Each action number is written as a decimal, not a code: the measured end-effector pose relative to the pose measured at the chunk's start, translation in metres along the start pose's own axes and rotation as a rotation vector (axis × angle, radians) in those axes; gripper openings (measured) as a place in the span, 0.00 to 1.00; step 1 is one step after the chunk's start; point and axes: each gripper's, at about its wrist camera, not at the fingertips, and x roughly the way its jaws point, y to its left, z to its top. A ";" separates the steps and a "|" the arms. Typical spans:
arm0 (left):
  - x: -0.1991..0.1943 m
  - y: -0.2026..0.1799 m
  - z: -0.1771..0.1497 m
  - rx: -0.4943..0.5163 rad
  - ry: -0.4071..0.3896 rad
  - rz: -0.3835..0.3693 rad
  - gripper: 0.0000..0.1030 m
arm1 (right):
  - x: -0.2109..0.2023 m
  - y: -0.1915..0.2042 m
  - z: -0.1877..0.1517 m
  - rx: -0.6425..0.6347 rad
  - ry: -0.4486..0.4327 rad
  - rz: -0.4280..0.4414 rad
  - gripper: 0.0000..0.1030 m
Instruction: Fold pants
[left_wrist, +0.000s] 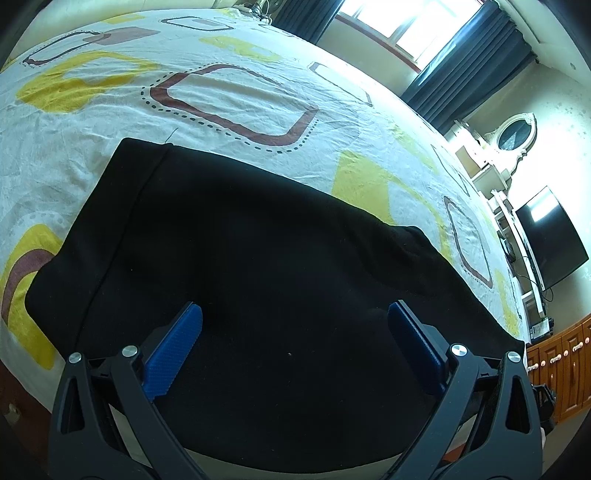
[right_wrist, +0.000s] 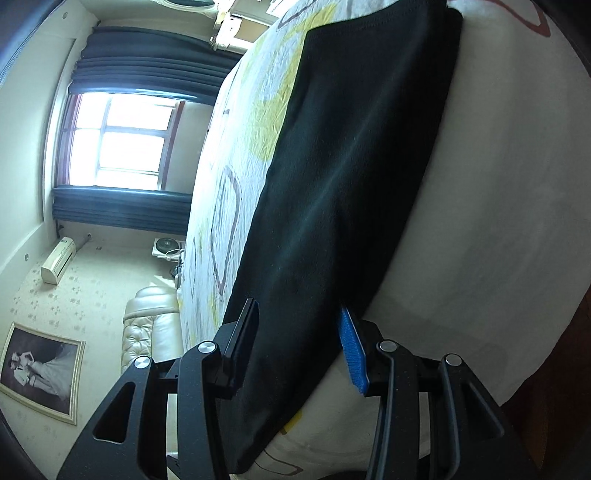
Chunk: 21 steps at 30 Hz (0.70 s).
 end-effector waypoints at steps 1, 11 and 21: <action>0.000 0.000 0.000 0.004 0.000 0.002 0.97 | 0.003 0.000 -0.002 -0.003 0.003 -0.002 0.42; 0.001 0.001 0.000 0.006 0.005 -0.009 0.97 | -0.003 -0.004 -0.005 -0.026 0.031 -0.011 0.07; -0.018 -0.007 0.006 0.051 -0.045 -0.016 0.97 | -0.063 -0.001 0.045 -0.105 -0.132 -0.057 0.49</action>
